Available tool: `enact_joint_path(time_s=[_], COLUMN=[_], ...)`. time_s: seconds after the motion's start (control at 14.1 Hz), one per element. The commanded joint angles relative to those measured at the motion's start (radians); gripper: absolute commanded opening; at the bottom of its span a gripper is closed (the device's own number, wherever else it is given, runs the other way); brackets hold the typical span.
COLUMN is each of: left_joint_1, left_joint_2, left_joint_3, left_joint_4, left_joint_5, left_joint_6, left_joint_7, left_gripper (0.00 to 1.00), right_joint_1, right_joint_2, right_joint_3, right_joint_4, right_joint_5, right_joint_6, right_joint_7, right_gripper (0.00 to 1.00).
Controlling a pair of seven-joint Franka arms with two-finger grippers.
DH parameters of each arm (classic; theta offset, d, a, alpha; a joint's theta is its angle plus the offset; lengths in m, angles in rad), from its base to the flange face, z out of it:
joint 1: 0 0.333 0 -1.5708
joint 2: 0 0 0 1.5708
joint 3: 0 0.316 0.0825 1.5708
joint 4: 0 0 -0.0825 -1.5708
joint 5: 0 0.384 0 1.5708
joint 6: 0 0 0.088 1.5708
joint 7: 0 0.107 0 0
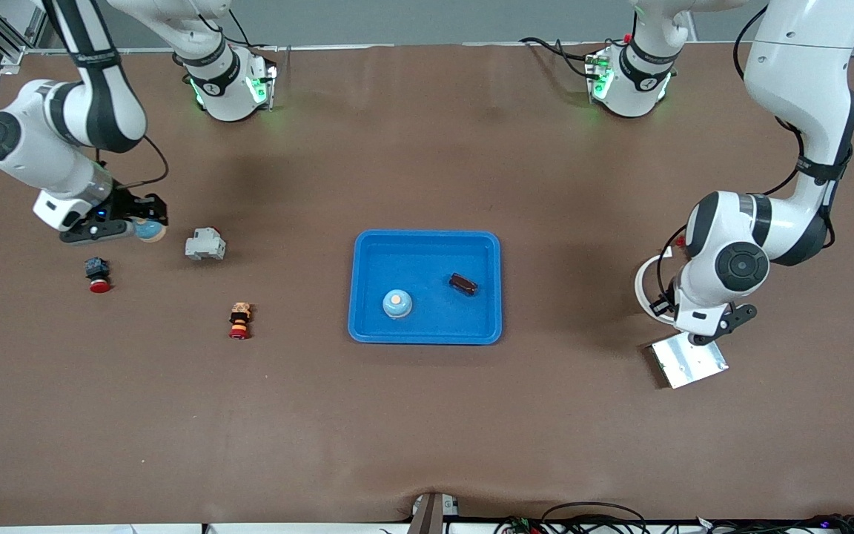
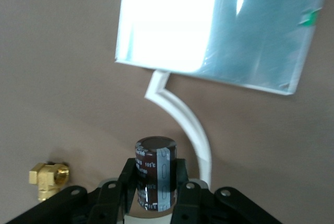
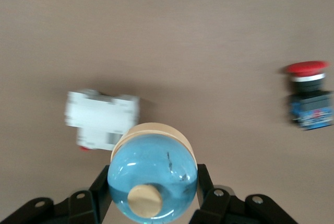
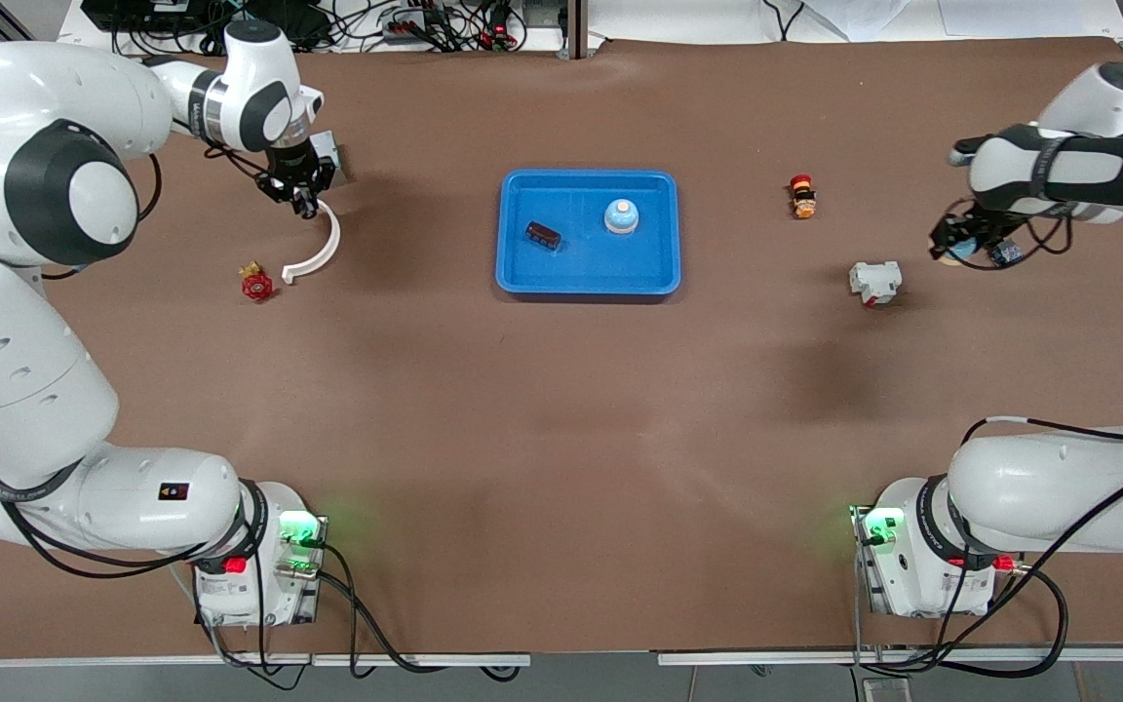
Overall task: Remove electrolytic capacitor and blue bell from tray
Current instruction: 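Lower the bell beside the white block while the left gripper releases the capacitor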
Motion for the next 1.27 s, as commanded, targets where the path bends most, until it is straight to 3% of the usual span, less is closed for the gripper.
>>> enact_joint_path(time_s=[0.0, 0.07, 0.14, 0.21, 0.28, 0.35, 0.71, 0.99, 1.06, 1.13, 1.2], left_joint_1=[0.020, 0.020, 0.019, 0.019, 0.017, 0.013, 0.003, 0.002, 0.002, -0.001, -0.003], left_joint_2=[-0.006, 0.005, 0.012, 0.014, 0.012, 0.012, 0.000, 0.000, 0.005, 0.009, 0.011], left_joint_3=[-0.007, -0.007, -0.007, -0.007, -0.007, -0.007, -0.012, -0.070, -0.088, -0.105, -0.124], left_joint_4=[-0.032, -0.032, -0.032, -0.031, -0.029, -0.026, 0.034, 0.075, 0.086, 0.098, 0.106], left_joint_5=[0.020, 0.020, 0.020, 0.020, 0.020, 0.020, 0.011, 0.001, -0.008, -0.012, -0.011], left_joint_6=[0.010, 0.012, 0.013, 0.015, 0.013, 0.013, 0.004, -0.013, -0.013, -0.013, -0.014], left_joint_7=[0.019, 0.019, 0.019, 0.019, 0.019, 0.019, 0.006, -0.018, -0.053, -0.094, -0.134], left_gripper=[0.00, 0.00, 0.14, 0.36, 0.78, 1.00, 1.00, 1.00, 1.00, 1.00, 1.00], right_joint_1=[-0.104, -0.110, -0.125, -0.136, -0.139, -0.139, -0.141, -0.142, -0.142, -0.144, -0.147], right_joint_2=[0.069, 0.109, 0.141, 0.175, 0.203, 0.226, 0.321, 0.353, 0.353, 0.355, 0.352], right_joint_3=[0.018, 0.018, 0.018, 0.018, 0.018, 0.018, 0.018, 0.018, 0.018, 0.018, 0.018], right_joint_4=[-0.009, -0.009, -0.009, -0.009, -0.009, -0.009, -0.004, 0.002, 0.005, 0.011, 0.011], right_joint_5=[-0.020, -0.021, -0.024, -0.027, -0.027, -0.027, -0.027, -0.027, -0.027, -0.027, -0.027], right_joint_6=[0.095, 0.122, 0.158, 0.182, 0.211, 0.236, 0.302, 0.308, 0.310, 0.308, 0.305], right_joint_7=[-0.126, -0.133, -0.134, -0.134, -0.134, -0.134, -0.130, -0.119, -0.117, -0.119, -0.122], right_gripper=[0.00, 0.00, 0.00, 0.00, 0.00, 0.00, 0.00, 0.00, 0.18, 0.82, 1.00])
